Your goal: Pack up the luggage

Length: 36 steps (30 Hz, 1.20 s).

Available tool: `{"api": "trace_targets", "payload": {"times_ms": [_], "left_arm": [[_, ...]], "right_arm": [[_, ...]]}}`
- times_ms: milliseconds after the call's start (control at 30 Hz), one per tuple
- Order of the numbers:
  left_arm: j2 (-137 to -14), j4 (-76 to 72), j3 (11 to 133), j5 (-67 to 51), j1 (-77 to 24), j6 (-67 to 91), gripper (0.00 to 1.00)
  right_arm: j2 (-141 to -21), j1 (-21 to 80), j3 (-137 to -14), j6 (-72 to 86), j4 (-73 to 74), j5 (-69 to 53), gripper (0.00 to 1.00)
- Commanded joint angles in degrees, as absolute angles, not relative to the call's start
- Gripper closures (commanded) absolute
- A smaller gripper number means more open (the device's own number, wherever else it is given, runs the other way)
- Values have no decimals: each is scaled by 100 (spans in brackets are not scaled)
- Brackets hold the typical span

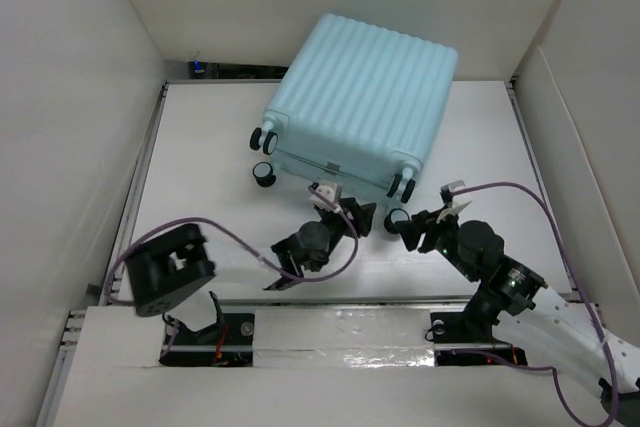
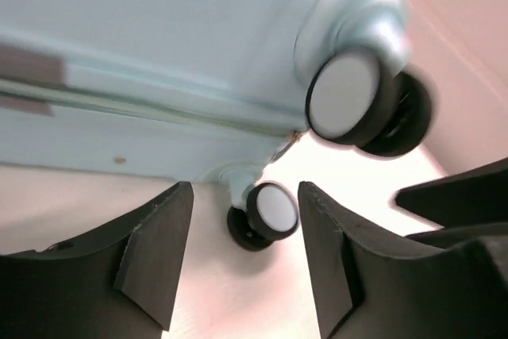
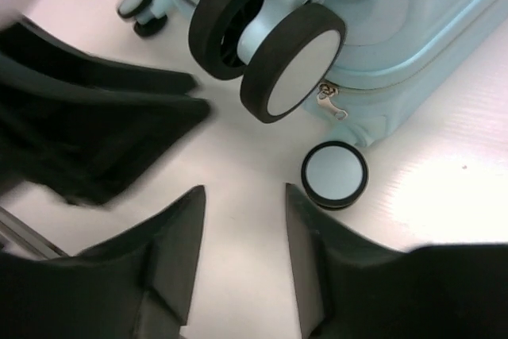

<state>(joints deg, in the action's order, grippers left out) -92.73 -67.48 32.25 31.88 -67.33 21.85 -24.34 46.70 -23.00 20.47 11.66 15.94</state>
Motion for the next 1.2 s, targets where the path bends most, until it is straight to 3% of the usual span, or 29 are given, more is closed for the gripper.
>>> {"api": "trace_targets", "payload": {"times_ms": [0,100,233,300,467,633,900,1167], "left_arm": [[-7825,-5604,2884,2980,-6566,2609,47],[-6919,-3407,3181,2593,-5864,3268,41],[-6136,-1357,3813,2566,-4871,3472,35],[-5767,-261,4216,2497,-4311,3341,26],[-5940,894,5070,1408,-2692,2893,17],[-6494,1239,5914,704,-1679,2304,17],[-7145,1072,6433,35,-1679,397,18],[-7848,915,6662,-501,-1679,194,21]], "right_arm": [[-2522,4685,-2496,1855,729,1415,42],[-2409,4685,-2435,1819,703,1441,33],[-2198,4685,-2102,1837,554,1433,32],[-2101,4685,-2022,1811,562,1459,32],[-2048,4685,-2030,1696,572,1547,31],[-2083,4685,-2039,1635,457,1407,31],[-2074,4685,-1837,1635,62,1179,31],[-2329,4685,-1740,1643,-114,1143,29]]}}
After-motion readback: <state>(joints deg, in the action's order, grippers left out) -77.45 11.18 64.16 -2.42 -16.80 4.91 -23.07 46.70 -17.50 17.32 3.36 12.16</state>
